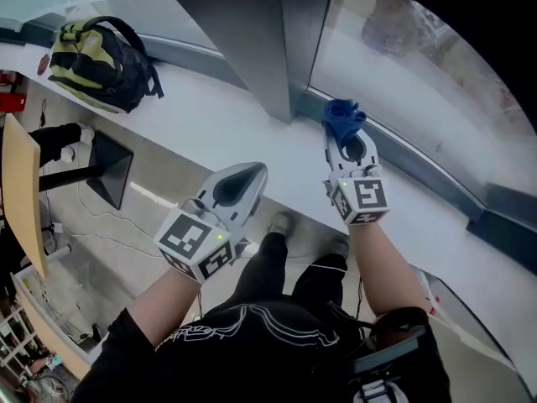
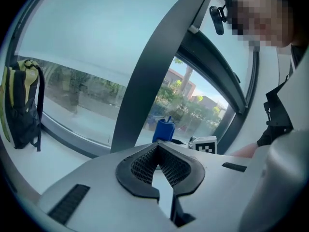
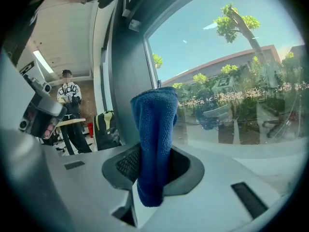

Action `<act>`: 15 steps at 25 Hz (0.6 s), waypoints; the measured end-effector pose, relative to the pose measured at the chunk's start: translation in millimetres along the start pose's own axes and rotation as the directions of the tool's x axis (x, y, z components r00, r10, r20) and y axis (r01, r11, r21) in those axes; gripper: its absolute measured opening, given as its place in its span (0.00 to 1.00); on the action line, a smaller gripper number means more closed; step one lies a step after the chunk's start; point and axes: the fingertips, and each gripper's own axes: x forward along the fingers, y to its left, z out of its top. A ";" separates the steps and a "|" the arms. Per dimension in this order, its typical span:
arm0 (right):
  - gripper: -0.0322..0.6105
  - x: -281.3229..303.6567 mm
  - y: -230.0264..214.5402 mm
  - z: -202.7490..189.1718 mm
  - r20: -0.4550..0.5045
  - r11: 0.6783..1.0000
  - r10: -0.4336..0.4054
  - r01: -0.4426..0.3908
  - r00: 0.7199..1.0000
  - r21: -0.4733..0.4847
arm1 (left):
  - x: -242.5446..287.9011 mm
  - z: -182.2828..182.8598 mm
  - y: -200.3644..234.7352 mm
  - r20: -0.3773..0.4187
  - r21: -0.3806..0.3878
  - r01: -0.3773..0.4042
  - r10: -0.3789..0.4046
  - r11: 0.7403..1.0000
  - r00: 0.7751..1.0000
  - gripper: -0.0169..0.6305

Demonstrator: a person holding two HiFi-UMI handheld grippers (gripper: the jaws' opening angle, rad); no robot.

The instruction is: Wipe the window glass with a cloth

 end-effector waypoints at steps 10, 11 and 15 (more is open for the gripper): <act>0.19 69.9 -27.7 -37.8 -0.077 0.998 -0.022 0.018 0.997 -0.056 | 11.7 -3.1 35.0 -0.010 -0.024 -0.036 0.035 0.999 0.999 0.03; 0.19 72.6 -31.0 -39.4 -0.081 0.998 -0.025 0.019 0.996 -0.066 | 11.6 -4.6 37.2 -0.010 -0.019 -0.046 0.046 0.999 0.999 0.03; 0.19 74.5 -38.3 -41.9 -0.092 0.996 -0.034 0.026 0.995 -0.083 | 16.3 -11.3 43.4 -0.021 -0.013 -0.056 0.056 0.998 0.998 0.03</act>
